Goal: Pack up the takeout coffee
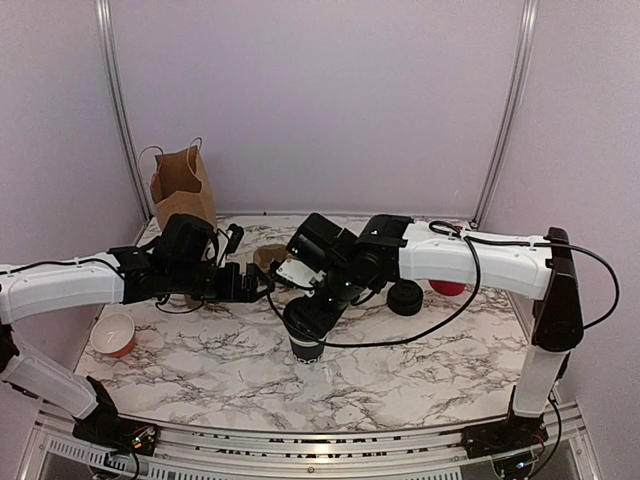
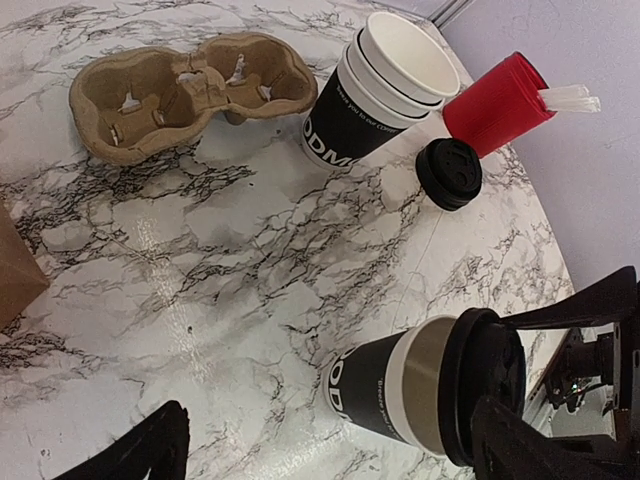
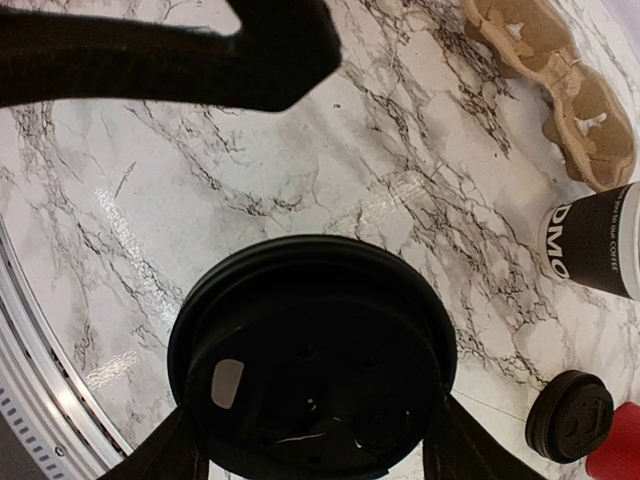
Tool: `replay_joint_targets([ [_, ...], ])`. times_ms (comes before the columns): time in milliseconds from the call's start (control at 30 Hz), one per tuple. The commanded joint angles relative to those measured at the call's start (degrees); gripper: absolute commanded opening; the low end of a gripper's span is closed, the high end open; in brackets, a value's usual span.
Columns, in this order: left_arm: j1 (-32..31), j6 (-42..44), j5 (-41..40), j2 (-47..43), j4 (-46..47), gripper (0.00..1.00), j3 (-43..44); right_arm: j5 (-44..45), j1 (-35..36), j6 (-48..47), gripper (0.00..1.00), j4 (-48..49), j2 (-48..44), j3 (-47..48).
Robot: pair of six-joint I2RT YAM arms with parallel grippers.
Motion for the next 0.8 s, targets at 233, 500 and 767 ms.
replay_joint_targets([
  [233,-0.3,1.3,1.0,0.8,1.0,0.99,-1.2,0.4,0.8,-0.6,0.57,-4.0,3.3,3.1],
  [500,-0.6,1.6,2.0,1.9,1.2,0.99,-1.4,0.1,0.8,-0.5,0.56,-3.4,5.3,2.8],
  [767,-1.9,1.6,2.8,3.5,2.4,0.99,-2.3,-0.7,0.8,0.0,0.57,-3.4,7.4,3.1],
])
